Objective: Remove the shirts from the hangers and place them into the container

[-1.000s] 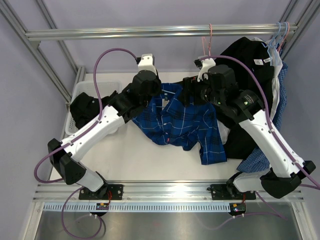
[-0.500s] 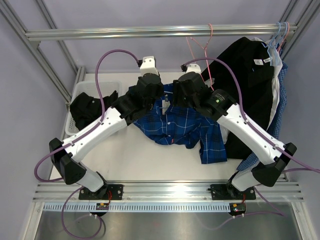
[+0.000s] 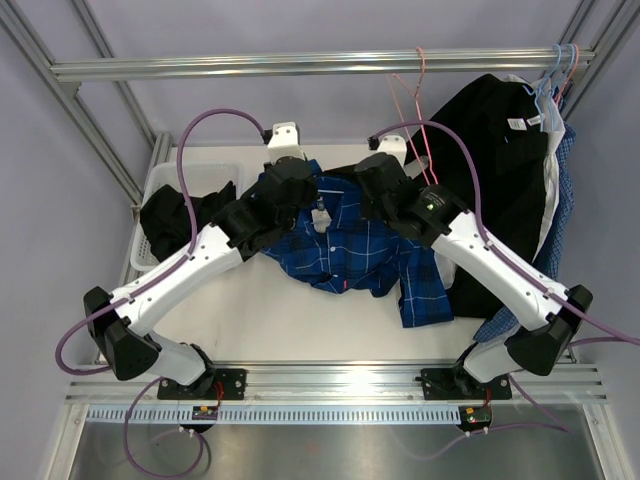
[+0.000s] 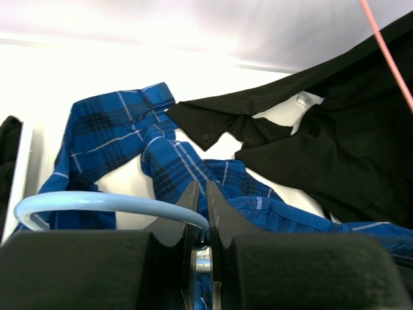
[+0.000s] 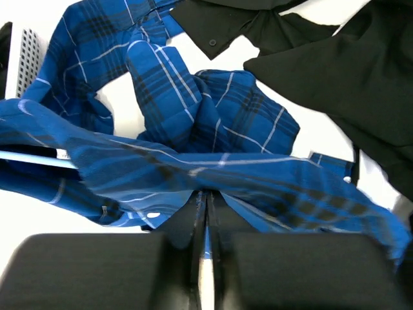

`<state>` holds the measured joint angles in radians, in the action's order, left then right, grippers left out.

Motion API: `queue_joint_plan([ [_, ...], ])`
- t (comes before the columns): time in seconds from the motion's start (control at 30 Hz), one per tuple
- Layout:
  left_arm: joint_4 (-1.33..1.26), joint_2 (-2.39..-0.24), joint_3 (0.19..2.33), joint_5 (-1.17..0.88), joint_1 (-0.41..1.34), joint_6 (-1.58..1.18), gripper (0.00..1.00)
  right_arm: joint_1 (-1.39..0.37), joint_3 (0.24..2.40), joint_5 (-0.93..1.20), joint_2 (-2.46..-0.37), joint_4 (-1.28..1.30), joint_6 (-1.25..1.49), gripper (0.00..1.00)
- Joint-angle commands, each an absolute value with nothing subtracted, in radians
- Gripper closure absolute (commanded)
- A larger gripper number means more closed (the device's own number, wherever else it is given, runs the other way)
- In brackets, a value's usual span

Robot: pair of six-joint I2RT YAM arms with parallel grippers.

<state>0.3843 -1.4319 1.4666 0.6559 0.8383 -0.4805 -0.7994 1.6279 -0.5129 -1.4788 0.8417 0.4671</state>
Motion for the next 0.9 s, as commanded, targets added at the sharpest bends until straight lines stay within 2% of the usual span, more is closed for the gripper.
queue_joint_plan([
  [0.0, 0.334, -1.387, 1.459, 0.726, 0.844, -0.512, 1.00, -0.804, 1.614, -0.511, -1.419, 0.779, 0.491, 0.80],
  [0.03, 0.333, -1.391, 1.466, 0.721, 0.844, -0.521, 1.00, -0.805, 1.609, -0.493, -1.417, 0.767, 0.498, 0.73],
  [0.07, 0.333, -1.400, 1.473, 0.719, 0.844, -0.526, 1.00, -0.810, 1.597, -0.479, -1.414, 0.753, 0.508, 0.61],
  [0.17, 0.344, -1.440, 1.511, 0.732, 0.844, -0.548, 1.00, -0.833, 1.574, -0.468, -1.413, 0.706, 0.523, 0.41],
  [0.2, 0.344, -1.450, 1.520, 0.736, 0.845, -0.552, 1.00, -0.848, 1.571, -0.469, -1.414, 0.692, 0.526, 0.30],
  [0.3, 0.341, -1.471, 1.546, 0.741, 0.844, -0.563, 1.00, -0.857, 1.571, -0.480, -1.437, 0.680, 0.538, 0.23],
  [0.43, 0.351, -1.480, 1.557, 0.726, 0.845, -0.577, 1.00, -0.857, 1.582, -0.491, -1.463, 0.672, 0.552, 0.19],
  [0.53, 0.353, -1.468, 1.549, 0.719, 0.848, -0.584, 1.00, -0.857, 1.600, -0.534, -1.496, 0.690, 0.563, 0.21],
  [0.6, 0.353, -1.456, 1.540, 0.719, 0.851, -0.586, 1.00, -0.857, 1.601, -0.563, -1.516, 0.692, 0.569, 0.26],
  [0.63, 0.356, -1.454, 1.540, 0.718, 0.853, -0.587, 1.00, -0.857, 1.601, -0.575, -1.523, 0.693, 0.574, 0.34],
  [0.7, 0.360, -1.441, 1.536, 0.712, 0.856, -0.594, 1.00, -0.857, 1.598, -0.610, -1.545, 0.701, 0.595, 0.44],
  [0.73, 0.365, -1.434, 1.532, 0.710, 0.859, -0.595, 1.00, -0.857, 1.595, -0.623, -1.557, 0.703, 0.601, 0.54],
  [0.87, 0.359, -1.408, 1.508, 0.710, 0.864, -0.589, 1.00, -0.857, 1.562, -0.666, -1.540, 0.675, 0.611, 0.79],
])
